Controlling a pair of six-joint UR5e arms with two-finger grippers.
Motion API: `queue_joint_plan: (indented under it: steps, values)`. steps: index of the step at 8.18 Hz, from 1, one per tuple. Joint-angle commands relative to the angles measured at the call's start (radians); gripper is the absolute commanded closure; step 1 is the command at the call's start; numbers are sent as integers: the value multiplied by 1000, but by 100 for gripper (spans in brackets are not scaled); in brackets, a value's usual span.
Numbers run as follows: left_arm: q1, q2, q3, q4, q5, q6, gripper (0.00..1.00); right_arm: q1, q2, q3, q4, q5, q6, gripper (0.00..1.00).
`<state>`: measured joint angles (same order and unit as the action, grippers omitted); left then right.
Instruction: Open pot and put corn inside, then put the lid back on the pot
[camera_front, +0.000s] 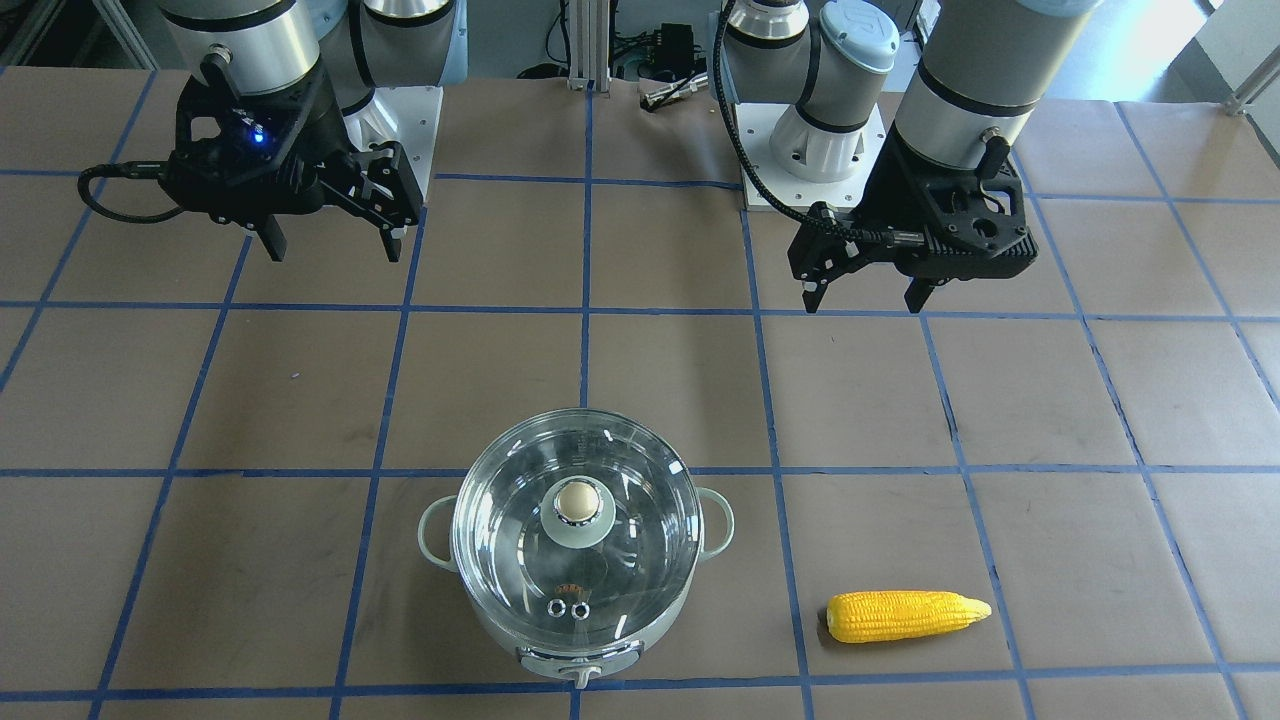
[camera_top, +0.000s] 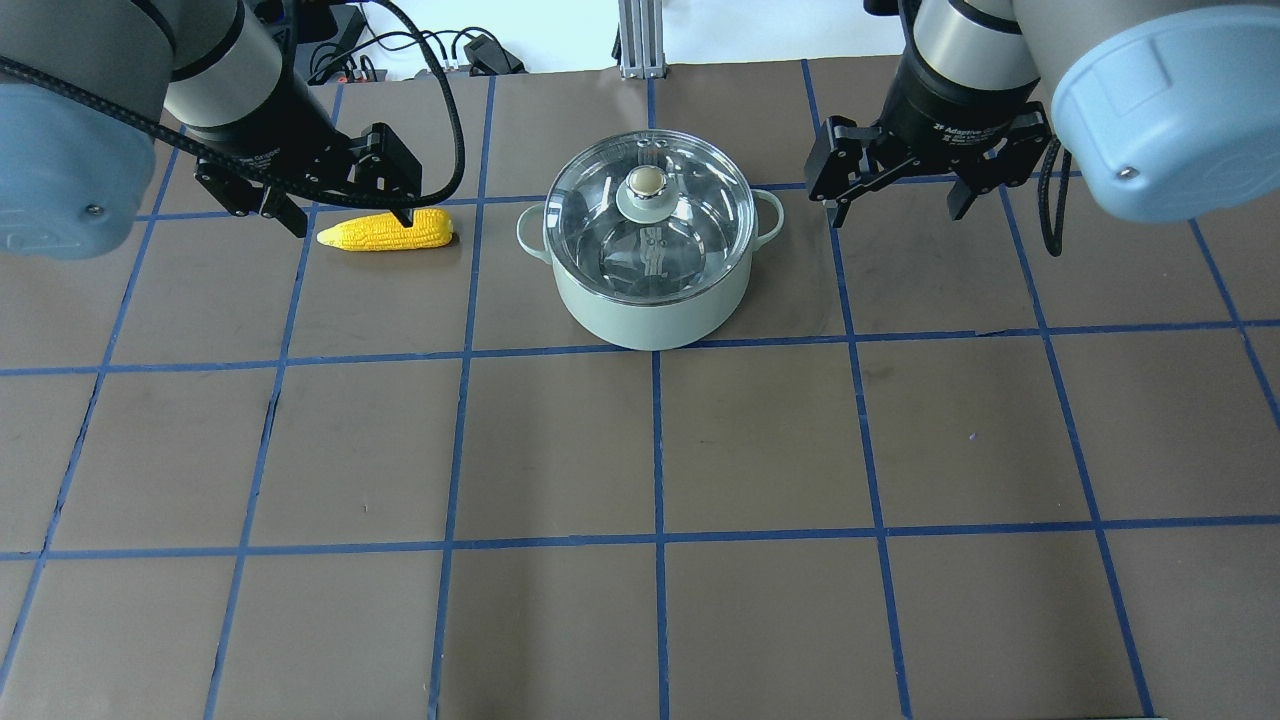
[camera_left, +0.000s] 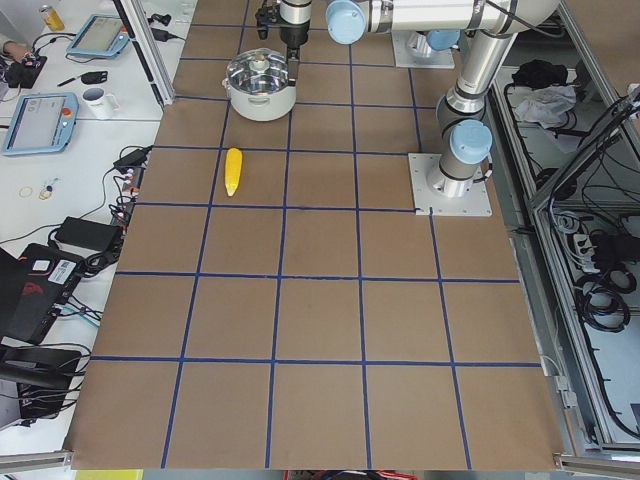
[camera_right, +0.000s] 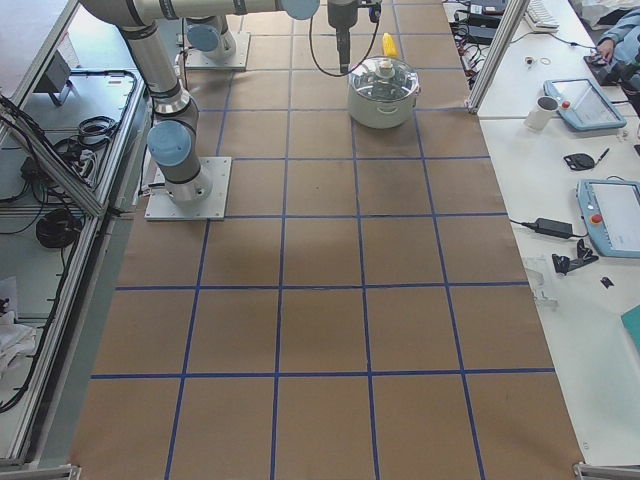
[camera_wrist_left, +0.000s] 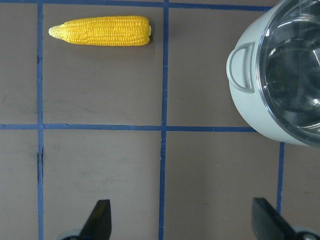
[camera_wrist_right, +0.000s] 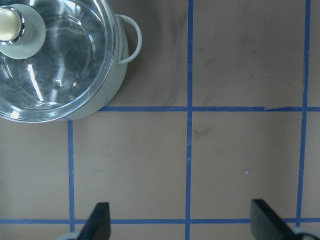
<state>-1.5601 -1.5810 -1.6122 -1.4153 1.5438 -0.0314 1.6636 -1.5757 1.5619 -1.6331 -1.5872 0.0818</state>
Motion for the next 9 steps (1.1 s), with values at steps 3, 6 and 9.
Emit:
queue_joint_plan:
  steps: [3,6,9]
  values:
    - [12,1,2,2,-2,121,0,1,0,1,-2,12,-1,0]
    - [95,-30,12,18,-2,512,0,1,0,1,-11,13,-1,0]
    - [199,-97,14,122,-2,894,0,-1,3,-2,-13,16,-1,0]
